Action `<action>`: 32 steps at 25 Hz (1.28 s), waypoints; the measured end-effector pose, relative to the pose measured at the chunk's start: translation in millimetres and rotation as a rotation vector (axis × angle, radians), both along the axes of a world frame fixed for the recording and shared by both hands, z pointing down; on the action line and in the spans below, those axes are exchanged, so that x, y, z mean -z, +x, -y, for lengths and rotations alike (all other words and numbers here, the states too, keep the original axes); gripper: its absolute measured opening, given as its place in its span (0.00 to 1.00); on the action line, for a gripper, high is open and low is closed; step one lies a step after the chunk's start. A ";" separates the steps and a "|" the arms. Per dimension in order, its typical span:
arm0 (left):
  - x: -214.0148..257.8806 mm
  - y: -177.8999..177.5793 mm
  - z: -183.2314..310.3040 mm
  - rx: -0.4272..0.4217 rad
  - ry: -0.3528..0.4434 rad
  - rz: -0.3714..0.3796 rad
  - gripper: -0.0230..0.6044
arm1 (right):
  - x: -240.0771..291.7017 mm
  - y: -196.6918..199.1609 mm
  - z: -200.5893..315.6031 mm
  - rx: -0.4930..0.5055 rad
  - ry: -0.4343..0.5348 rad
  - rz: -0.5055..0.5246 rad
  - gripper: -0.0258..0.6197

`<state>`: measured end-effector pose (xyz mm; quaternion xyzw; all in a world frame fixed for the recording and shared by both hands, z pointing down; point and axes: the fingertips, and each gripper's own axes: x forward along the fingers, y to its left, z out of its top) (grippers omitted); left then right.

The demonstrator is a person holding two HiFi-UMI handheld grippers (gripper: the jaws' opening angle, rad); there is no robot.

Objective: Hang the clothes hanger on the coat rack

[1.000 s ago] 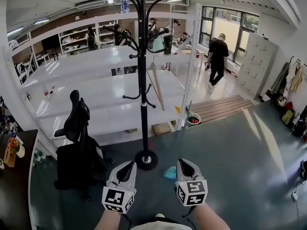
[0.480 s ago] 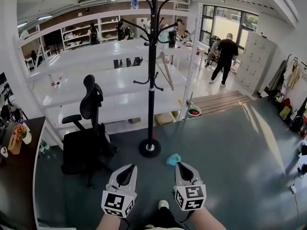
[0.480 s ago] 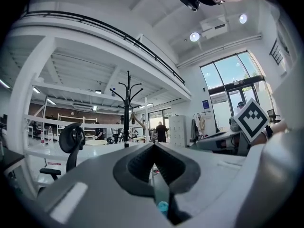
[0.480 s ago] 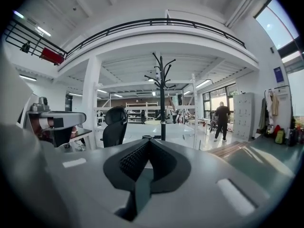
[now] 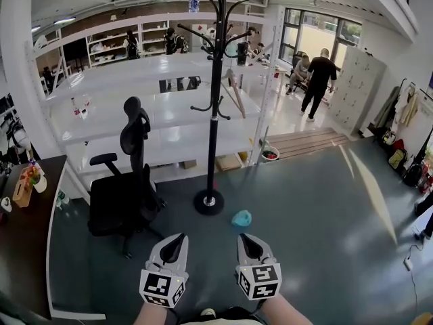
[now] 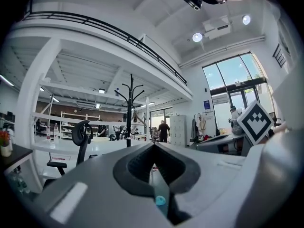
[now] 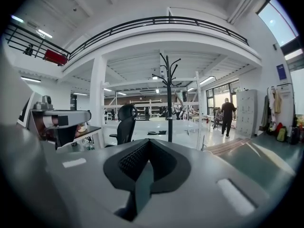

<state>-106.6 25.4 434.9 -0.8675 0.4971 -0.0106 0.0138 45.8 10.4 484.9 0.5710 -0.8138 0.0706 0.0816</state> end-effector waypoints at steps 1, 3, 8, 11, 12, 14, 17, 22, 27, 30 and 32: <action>1.3 0.3 -1.7 0.001 0.002 0.000 0.04 | 1.5 -0.1 -2.3 0.000 0.005 -0.001 0.08; 3.9 3.1 -4.1 0.003 0.008 -0.001 0.04 | 3.3 1.3 -5.6 0.003 0.012 -0.001 0.08; 9.7 16.9 -11.0 0.008 0.009 0.003 0.04 | 2.7 10.4 -13.7 0.014 -0.001 0.002 0.08; 13.9 28.5 -16.6 0.005 0.014 0.003 0.04 | 6.8 17.3 -19.4 0.025 -0.001 -0.003 0.08; 15.0 31.7 -18.5 0.005 0.016 0.004 0.04 | 8.3 19.3 -21.1 0.028 0.002 -0.004 0.08; 17.6 38.1 -21.7 0.004 0.023 0.003 0.04 | 11.2 23.7 -23.2 0.033 0.008 -0.005 0.08; 21.4 47.1 -25.0 0.003 0.031 0.008 0.04 | 17.6 31.5 -25.1 0.036 0.019 -0.005 0.08; 21.4 50.3 -26.1 0.014 0.029 0.012 0.04 | 17.3 35.8 -27.2 0.046 0.003 0.016 0.08; 22.3 54.3 -30.8 0.018 0.024 0.018 0.04 | 25.4 40.9 -33.6 0.048 0.014 0.025 0.08; 21.6 52.6 -31.3 0.021 0.026 0.016 0.04 | 25.6 40.9 -34.6 0.048 0.021 0.024 0.08; 22.4 51.5 -31.9 0.023 0.028 0.014 0.04 | 25.0 40.8 -35.5 0.047 0.021 0.026 0.08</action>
